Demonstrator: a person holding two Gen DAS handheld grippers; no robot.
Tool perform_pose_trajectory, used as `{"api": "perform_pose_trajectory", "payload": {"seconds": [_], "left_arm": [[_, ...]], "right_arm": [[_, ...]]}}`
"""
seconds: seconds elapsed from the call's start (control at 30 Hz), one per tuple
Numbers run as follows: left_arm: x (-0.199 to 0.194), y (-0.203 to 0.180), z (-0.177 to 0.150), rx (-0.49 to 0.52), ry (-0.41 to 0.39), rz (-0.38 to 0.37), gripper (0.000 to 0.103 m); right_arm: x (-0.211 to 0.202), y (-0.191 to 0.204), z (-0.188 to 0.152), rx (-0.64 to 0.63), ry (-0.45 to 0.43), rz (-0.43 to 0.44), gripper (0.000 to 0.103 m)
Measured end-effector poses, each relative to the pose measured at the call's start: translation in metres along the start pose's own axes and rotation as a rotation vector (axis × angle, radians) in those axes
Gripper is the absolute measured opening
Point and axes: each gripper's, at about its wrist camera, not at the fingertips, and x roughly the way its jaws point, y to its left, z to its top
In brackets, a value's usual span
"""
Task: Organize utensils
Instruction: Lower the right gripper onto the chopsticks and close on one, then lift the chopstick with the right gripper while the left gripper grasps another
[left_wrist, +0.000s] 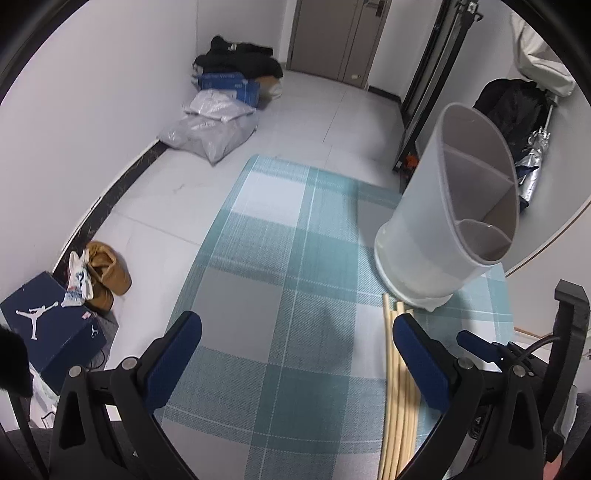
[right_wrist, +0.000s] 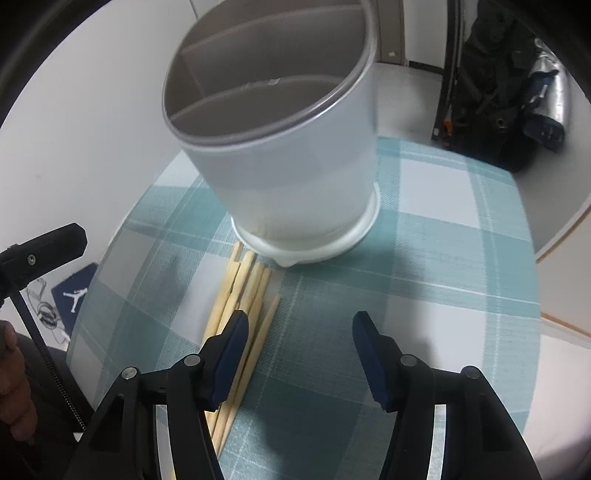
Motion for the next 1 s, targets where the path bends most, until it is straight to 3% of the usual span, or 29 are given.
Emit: {"api": "perform_pose_trajectory", "payload": {"seconds": [0.13,0.5,0.63,0.67,0.7,0.73,1.0], "left_arm": [[0.004,0.007,0.005,-0.018,0.022,0.010,0.102],[0.012,0.024,0.008,-0.119,0.111,-0.035,0.102],[0.008,0.030,0.006,-0.144,0.105,-0.046,0.102],[0.009,0.031,0.005,-0.147,0.105,-0.047,0.102],[0.009,0.032,0.004,-0.144,0.109,-0.048,0.102],[0.010,0.030,0.002,-0.133,0.117,-0.057,0.102],[0.014,0.022,-0.012,-0.070,0.154,-0.137,0.102]], "right_arm": [[0.008,0.006,-0.001,-0.042,0.029,-0.084,0.042],[0.015,0.029,-0.006,-0.115,0.064,-0.160,0.042],[0.014,0.026,-0.004,-0.122,0.070,-0.163,0.040],[0.013,0.027,-0.006,-0.121,0.068,-0.157,0.037],[0.012,0.028,-0.006,-0.123,0.064,-0.156,0.027],[0.011,0.029,-0.005,-0.130,0.061,-0.153,0.010],[-0.003,0.000,-0.009,0.025,0.022,-0.037,0.004]]}}
